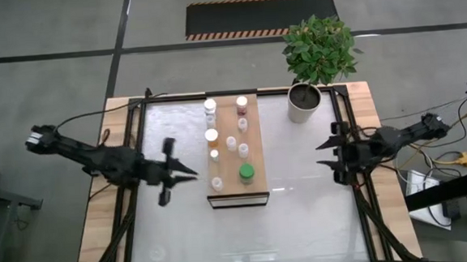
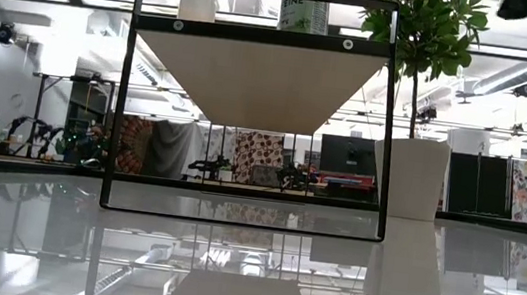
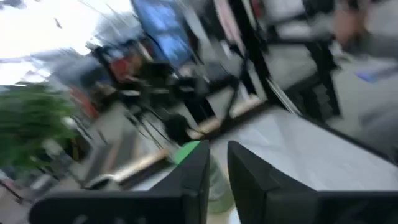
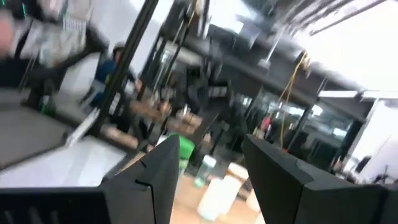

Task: Pick and place medicine bottles onto shelf by color
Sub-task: Return to Home Position

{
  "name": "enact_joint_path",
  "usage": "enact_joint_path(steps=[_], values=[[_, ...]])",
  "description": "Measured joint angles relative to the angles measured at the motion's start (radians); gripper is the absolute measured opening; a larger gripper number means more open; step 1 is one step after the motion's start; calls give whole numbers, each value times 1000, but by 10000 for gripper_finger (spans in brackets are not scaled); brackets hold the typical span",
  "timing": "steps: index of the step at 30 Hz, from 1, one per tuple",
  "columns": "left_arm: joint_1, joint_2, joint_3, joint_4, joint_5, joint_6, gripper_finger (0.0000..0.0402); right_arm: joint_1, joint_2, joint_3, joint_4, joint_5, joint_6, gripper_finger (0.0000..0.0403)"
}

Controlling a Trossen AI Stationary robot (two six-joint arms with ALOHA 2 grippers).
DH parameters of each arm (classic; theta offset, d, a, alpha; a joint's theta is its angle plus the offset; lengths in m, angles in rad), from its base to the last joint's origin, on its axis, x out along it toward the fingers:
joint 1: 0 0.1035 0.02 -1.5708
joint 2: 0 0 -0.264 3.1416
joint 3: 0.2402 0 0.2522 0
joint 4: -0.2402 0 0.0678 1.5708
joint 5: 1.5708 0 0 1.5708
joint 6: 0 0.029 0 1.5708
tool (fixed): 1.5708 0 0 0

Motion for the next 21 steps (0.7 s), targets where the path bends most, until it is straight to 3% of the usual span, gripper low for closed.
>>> enact_joint_path(steps=[7,14,19,21], values=[[23,-298,-329,199,3,2,2,-60,-208,-177,73,-29,-2,170],[25,-538,-516,203,-1,-45,0,-116,-203,-216,126,-21,-11,143],[26,-717,-646,219,-20,-51,0,-179,-193,-216,46,-38,-11,115],[27,-782,-661,143,-19,-57,0,-210,-188,-216,14,-59,6,104]])
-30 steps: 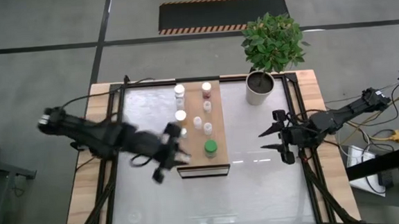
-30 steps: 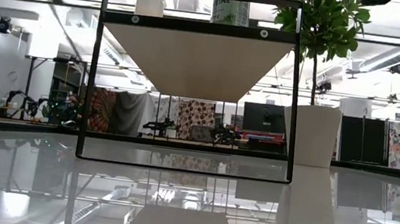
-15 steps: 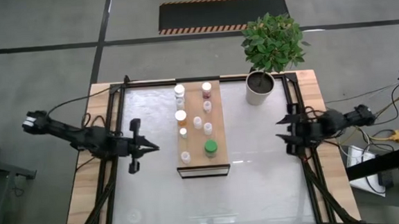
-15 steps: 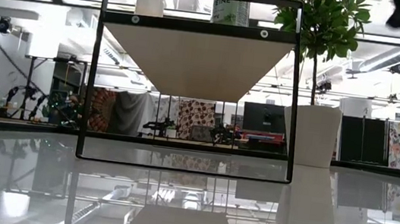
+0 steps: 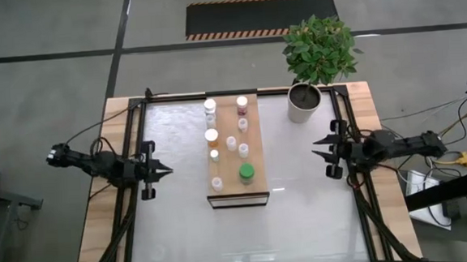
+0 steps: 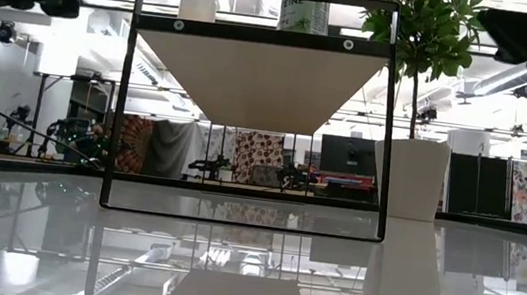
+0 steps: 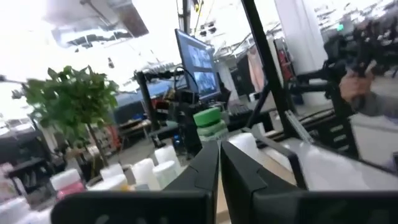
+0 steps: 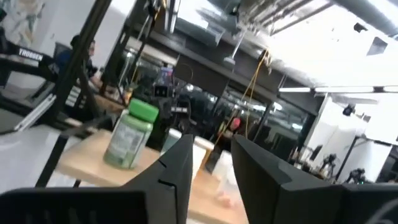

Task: Pick and place medicine bottles onto shelf by color
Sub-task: Return to Home Position

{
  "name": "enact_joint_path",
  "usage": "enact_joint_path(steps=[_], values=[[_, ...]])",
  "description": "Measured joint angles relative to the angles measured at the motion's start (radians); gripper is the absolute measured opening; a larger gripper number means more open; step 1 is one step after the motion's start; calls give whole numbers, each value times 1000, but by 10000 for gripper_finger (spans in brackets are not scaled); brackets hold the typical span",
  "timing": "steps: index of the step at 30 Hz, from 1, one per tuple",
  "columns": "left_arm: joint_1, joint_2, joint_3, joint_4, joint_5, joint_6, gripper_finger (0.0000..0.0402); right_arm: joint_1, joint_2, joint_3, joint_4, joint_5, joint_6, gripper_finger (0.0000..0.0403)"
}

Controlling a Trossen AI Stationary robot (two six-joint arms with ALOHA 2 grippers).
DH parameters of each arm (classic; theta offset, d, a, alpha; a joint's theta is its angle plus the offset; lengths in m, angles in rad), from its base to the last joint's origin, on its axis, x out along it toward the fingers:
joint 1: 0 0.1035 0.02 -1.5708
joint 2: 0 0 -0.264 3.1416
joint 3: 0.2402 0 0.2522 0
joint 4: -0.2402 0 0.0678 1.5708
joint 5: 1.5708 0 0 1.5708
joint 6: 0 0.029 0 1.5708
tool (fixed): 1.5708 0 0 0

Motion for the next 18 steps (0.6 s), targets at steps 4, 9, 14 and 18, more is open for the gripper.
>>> enact_joint_path(steps=[4,9,14,18], values=[[0,-13,-1,-3,-2,-37,0,-53,0,0,-17,-56,34,82],[0,14,1,1,-4,-46,0,-74,-2,0,-3,-64,105,63],[0,40,1,-2,-5,-46,0,-74,0,0,-4,-63,126,59],[0,59,1,1,-5,-46,0,-74,0,0,-5,-63,126,63]])
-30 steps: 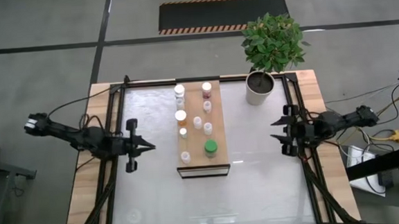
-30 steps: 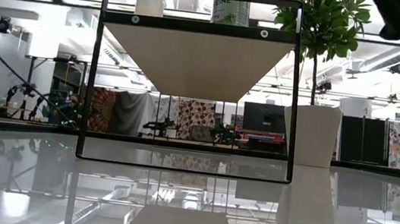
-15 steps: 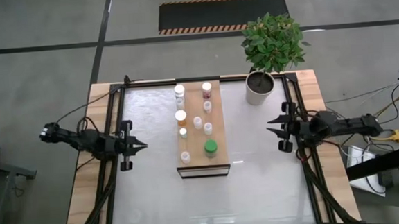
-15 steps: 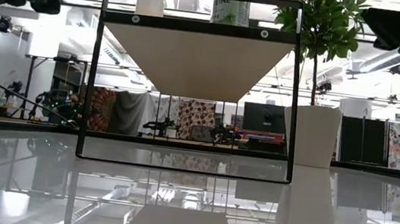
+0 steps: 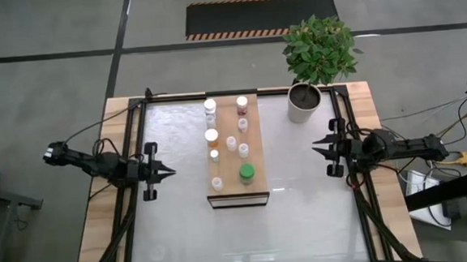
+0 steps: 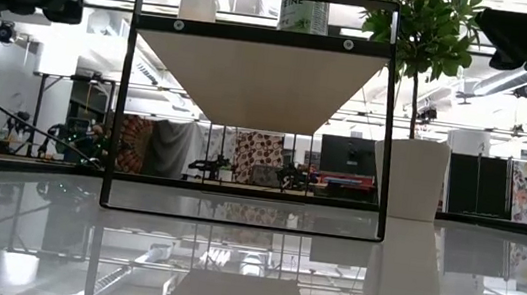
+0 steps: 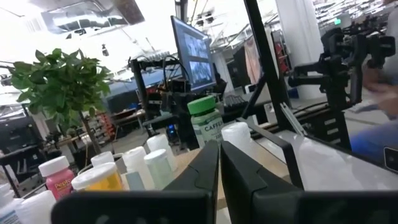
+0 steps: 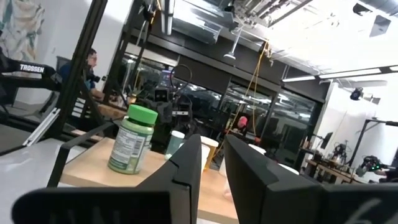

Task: Pick and place medicine bottles onto shelf by color
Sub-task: Return to Home Position

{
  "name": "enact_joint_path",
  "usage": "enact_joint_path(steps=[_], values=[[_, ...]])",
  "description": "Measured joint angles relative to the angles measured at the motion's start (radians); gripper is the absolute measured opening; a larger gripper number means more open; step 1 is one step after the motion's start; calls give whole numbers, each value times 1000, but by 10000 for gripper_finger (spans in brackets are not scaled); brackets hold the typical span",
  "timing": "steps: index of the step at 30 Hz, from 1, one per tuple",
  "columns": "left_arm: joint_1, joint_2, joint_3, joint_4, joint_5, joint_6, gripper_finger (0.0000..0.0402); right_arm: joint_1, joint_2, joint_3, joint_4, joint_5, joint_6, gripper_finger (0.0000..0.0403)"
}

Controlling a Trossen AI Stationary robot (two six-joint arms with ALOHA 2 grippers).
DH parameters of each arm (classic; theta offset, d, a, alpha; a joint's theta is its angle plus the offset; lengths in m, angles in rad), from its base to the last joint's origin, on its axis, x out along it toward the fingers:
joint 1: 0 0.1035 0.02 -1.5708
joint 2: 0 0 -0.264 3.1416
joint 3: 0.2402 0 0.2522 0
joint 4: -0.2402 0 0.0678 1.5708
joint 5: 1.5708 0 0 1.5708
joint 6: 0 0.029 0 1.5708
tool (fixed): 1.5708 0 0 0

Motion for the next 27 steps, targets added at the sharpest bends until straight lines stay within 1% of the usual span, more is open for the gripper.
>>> enact_joint_path(steps=[8,10,12,14,18,23,27], values=[[0,41,0,1,-1,0,0,0,-1,0,-17,6,6,71],[0,51,0,3,-1,0,0,-5,-24,-1,-105,31,-13,73],[0,62,0,2,-1,0,0,-21,-28,-1,-242,44,51,75],[0,69,-1,1,-2,0,0,-37,-28,5,-317,39,131,77],[0,88,-1,3,-2,0,0,-95,-28,6,-328,-39,162,77],[0,111,-1,3,-2,0,0,-187,-28,6,-331,-39,282,70],[0,127,-1,3,-2,0,0,-187,-28,6,-332,-39,296,70]])
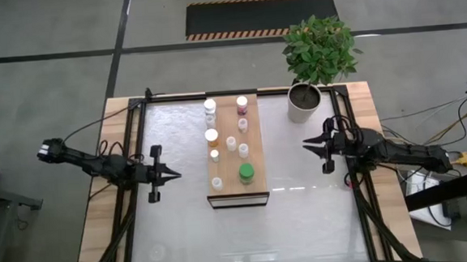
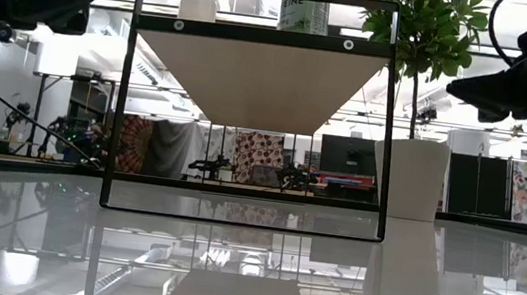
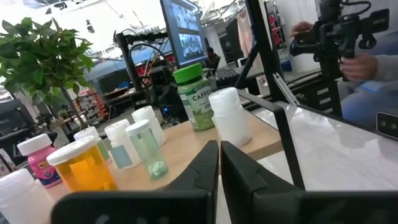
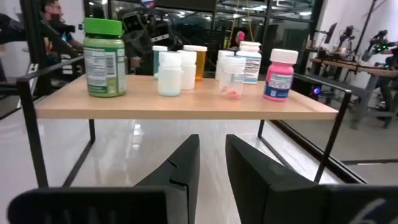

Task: Pick and place medicine bottles onto shelf by color
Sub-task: Return to Home Position

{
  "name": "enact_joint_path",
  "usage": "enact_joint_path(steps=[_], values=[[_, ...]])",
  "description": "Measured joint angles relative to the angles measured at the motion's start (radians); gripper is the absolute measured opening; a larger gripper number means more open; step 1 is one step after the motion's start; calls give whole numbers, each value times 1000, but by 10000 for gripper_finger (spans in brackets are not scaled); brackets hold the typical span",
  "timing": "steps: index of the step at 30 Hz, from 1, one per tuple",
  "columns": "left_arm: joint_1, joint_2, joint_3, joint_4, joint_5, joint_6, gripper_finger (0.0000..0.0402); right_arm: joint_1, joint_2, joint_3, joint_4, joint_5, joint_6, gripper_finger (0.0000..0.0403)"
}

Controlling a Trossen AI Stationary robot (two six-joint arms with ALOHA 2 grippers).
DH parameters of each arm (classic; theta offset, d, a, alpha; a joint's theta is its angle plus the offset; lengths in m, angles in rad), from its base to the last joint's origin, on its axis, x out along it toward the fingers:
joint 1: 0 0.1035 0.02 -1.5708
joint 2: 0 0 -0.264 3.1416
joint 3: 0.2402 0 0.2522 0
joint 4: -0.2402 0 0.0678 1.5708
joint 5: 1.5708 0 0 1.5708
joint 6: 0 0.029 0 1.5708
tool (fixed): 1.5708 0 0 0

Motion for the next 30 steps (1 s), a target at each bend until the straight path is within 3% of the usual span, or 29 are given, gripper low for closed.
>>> enact_joint_path(steps=[30], values=[[0,85,-1,0,0,0,0,2,28,-2,24,2,-9,78]])
